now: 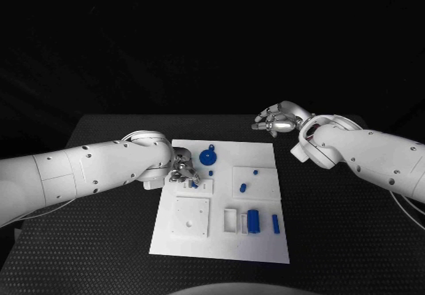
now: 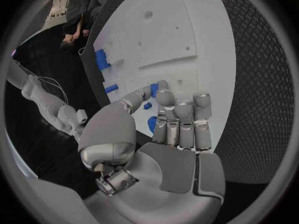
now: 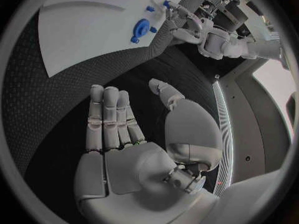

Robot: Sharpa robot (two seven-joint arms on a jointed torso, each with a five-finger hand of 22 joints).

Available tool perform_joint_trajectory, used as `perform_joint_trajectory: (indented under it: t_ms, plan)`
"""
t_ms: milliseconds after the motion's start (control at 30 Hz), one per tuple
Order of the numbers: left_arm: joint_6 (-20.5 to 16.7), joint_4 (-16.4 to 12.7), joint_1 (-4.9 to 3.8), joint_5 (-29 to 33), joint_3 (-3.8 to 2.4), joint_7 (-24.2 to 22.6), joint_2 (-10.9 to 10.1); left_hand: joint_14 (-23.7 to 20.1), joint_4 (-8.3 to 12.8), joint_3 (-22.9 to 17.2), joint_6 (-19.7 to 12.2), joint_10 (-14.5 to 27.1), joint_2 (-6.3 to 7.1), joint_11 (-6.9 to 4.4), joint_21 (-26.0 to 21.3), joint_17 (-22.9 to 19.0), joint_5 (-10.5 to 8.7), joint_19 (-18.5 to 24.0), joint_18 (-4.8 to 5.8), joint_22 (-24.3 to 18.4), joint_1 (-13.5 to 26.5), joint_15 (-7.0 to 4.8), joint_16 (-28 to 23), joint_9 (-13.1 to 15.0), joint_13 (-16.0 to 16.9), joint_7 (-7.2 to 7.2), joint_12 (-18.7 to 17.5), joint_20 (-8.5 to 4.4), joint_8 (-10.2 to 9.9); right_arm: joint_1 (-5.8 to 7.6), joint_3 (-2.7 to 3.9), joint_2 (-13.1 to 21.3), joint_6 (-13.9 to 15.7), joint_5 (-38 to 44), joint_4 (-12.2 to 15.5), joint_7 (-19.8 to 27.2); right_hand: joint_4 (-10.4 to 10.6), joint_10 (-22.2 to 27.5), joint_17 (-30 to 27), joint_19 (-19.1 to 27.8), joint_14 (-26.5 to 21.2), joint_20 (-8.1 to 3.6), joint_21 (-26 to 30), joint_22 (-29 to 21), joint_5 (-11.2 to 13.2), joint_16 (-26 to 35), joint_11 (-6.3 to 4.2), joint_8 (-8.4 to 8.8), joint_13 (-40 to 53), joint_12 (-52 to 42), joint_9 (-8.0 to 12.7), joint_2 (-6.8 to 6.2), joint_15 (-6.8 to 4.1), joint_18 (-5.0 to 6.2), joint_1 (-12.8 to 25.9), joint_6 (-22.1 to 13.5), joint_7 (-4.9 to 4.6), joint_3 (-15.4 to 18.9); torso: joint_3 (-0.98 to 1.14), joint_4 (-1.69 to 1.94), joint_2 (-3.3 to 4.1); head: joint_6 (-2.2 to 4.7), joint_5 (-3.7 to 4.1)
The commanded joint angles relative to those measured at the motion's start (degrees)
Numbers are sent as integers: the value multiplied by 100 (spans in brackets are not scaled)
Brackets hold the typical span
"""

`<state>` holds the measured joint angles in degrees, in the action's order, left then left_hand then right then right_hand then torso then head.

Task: Assemble the parts on the task board

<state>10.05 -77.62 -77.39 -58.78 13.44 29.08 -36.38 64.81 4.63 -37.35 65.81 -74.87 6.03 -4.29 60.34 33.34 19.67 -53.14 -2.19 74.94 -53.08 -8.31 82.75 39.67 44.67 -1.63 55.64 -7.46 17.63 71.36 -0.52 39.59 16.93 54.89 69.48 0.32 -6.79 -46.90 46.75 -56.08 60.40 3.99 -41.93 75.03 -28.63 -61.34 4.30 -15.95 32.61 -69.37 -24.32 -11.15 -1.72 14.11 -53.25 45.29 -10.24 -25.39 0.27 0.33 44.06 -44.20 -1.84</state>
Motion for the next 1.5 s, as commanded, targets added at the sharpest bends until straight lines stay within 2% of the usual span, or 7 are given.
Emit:
perform_joint_trajectory:
  t_ms: [33, 200, 467, 1033, 1267, 1367, 1500]
  plan:
    - [157, 18, 11, 52, 17, 32, 5, 54, 559, -564, 28, 13, -308, -35, 18, -9, 45, 9, -17, 94, -344, -182, 32, 18, -1, -5, 35, -729, 26, -3, 1, -6, -70, 3, 6, 50, 8, 26, -7, -14, -45, -2, 12, 116, -27, -34, -1, -28, -6, -18, 8, -5, -9, 89, 62, -7, -40, 19, -1, 0, -2, 0, -2]
    - [192, 41, 11, 160, 16, 29, 11, 41, 597, -552, 42, 34, -307, -44, 22, -10, 181, 23, -12, 98, -347, -185, 42, 65, 4, 4, 46, -726, 34, -3, 1, -7, -70, 3, 3, 50, 8, 26, -8, -13, -45, -2, 12, 116, -27, -34, -1, -28, -7, -18, 8, -5, -9, 89, 62, -7, -40, 20, -5, 2, 2, -3, 2]
    - [350, 91, 10, 262, 15, 42, 41, 38, 617, -549, 51, 38, -304, -49, 25, -9, 209, 27, -11, 99, -354, -187, 48, 87, 6, 9, 52, -727, 39, -3, 1, -16, -76, 3, 2, 51, 7, 27, -9, -13, -46, -2, 12, 116, -29, -35, 0, -28, -9, -20, 9, -5, -8, 89, 62, -8, -41, 21, -3, 3, 2, -7, 3]
    - [339, 253, -15, 358, 12, 81, 121, 29, 647, -535, 74, 46, -318, -54, 30, -11, 248, 34, -7, 100, -346, -190, 57, 143, 11, 16, 63, -725, 57, -3, 1, -24, -68, 3, 6, 52, 6, 29, -12, -11, -47, -1, 11, 116, -31, -36, 0, -28, -14, -22, 10, -4, -8, 89, 63, -10, -41, 24, 1, 0, -1, -6, -2]
    - [211, 304, -22, 240, 14, 151, 186, 31, 648, -523, 75, 43, -337, -54, 33, -12, 244, 32, -6, 100, -327, -192, 61, 162, 13, 17, 69, -725, 59, -3, 1, -23, -70, 3, 13, 52, 6, 30, -12, -11, -48, -1, 11, 116, -32, -36, 0, -28, -14, -23, 11, -4, -8, 89, 63, -11, -41, 24, -1, 5, 0, -13, -7]
    - [193, 302, -22, 112, 14, 145, 211, 31, 647, -493, 52, 56, -415, -50, 36, -22, 111, 23, -9, 95, -280, -197, 58, 200, 17, 12, 68, -731, 50, -3, 1, -25, -73, 3, 14, 52, 5, 30, -12, -11, -48, -1, 11, 116, -32, -36, 0, -28, -15, -23, 11, -5, -8, 89, 63, -11, -41, 24, -1, 5, 1, -17, -6]
    - [231, 309, -22, 62, 16, 140, 260, 33, 659, -491, 44, 60, -417, -51, 35, -28, 62, 20, -13, 93, -272, -200, 56, 223, 20, 12, 70, -735, 45, -3, 1, -25, -78, 3, 16, 55, 4, 30, -13, -10, -48, -1, 11, 116, -32, -36, 0, -28, -15, -23, 11, -7, -8, 89, 62, -11, -41, 25, -1, 0, 1, -26, -11]
